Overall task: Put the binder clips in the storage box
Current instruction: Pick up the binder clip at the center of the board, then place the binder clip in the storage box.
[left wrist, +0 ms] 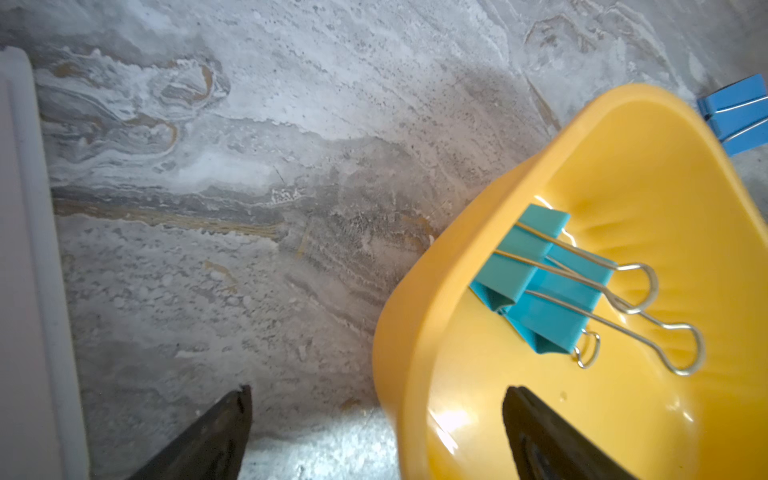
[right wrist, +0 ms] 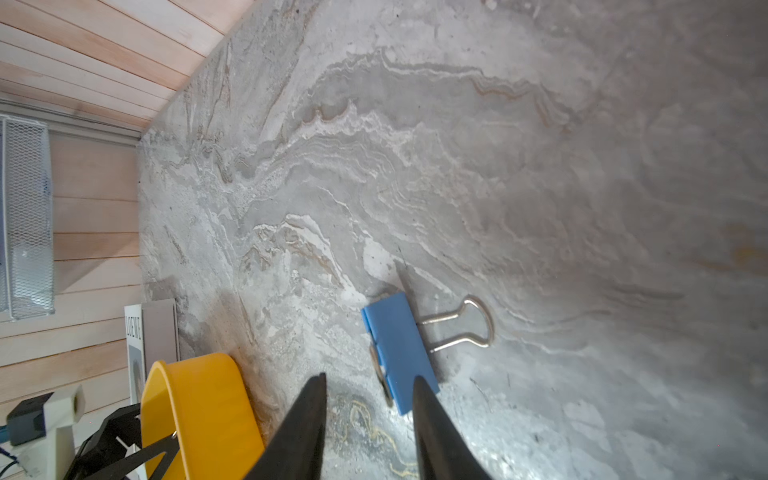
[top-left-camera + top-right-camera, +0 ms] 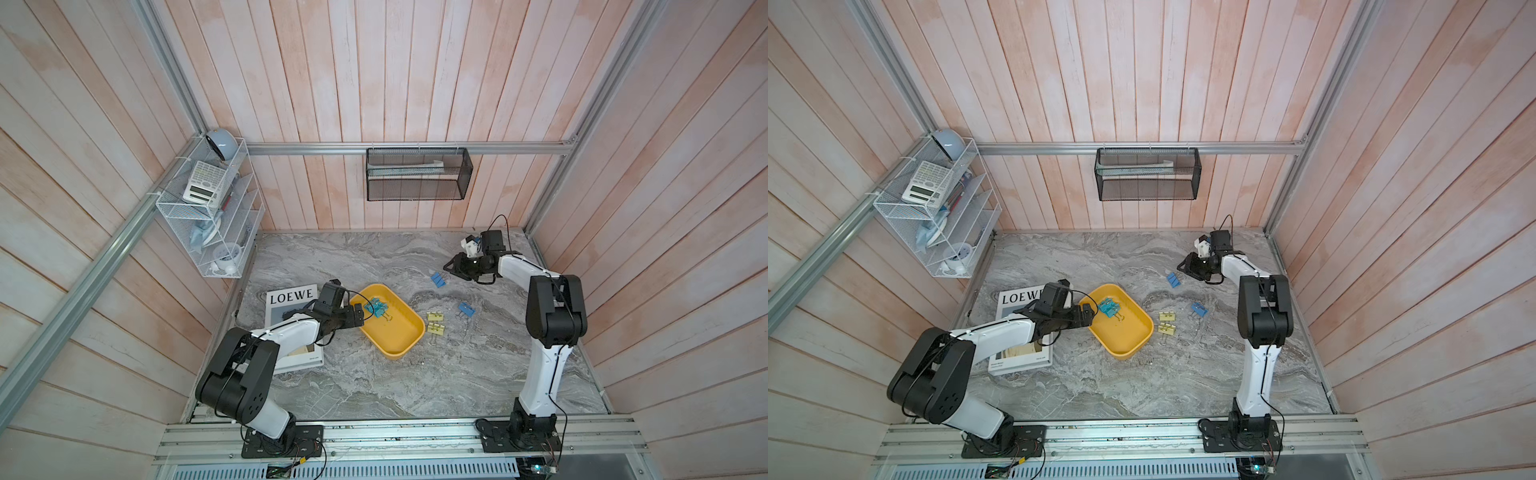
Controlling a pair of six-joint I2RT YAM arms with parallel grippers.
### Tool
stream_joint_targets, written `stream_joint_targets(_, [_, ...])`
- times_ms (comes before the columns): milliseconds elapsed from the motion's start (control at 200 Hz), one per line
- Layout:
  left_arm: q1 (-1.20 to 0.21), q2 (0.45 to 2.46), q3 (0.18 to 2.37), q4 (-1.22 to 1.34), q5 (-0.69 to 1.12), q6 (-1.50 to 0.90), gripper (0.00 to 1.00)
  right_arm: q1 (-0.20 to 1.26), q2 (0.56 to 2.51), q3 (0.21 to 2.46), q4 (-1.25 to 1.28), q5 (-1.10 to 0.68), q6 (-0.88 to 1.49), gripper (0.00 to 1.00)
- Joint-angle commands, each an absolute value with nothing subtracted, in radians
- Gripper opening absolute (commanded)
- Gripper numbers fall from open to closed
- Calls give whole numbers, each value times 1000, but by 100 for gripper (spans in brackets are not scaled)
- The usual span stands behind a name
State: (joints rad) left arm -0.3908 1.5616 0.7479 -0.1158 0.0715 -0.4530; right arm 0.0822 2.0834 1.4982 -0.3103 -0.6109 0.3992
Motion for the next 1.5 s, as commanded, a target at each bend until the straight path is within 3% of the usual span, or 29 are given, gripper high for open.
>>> stream_joint_targets(0, [-387,1558,739,-113,77,-455,100,78,2135,1531,-320,-648,402,37])
stream_joint_targets(450, [-387,1566,752,-117,77,-453,100,81,2165,1551,-330,-652,405,22])
stream_joint_targets(695, [-387,1564,752,-121,76,-449,100,86,2149,1532,-328,-664,408,0])
stream_joint_targets(960, [-387,1551,754,-135,74,-445,100,86,2049,1497,-327,-641,420,0])
stream_joint_targets(1260, [-387,1534,750,-134,81,-449,100,102,1797,1354,-229,-633,548,0])
stream_joint_targets(1495, [-386,1529,743,-107,103,-469,100,330,1589,1233,-264,-437,671,0])
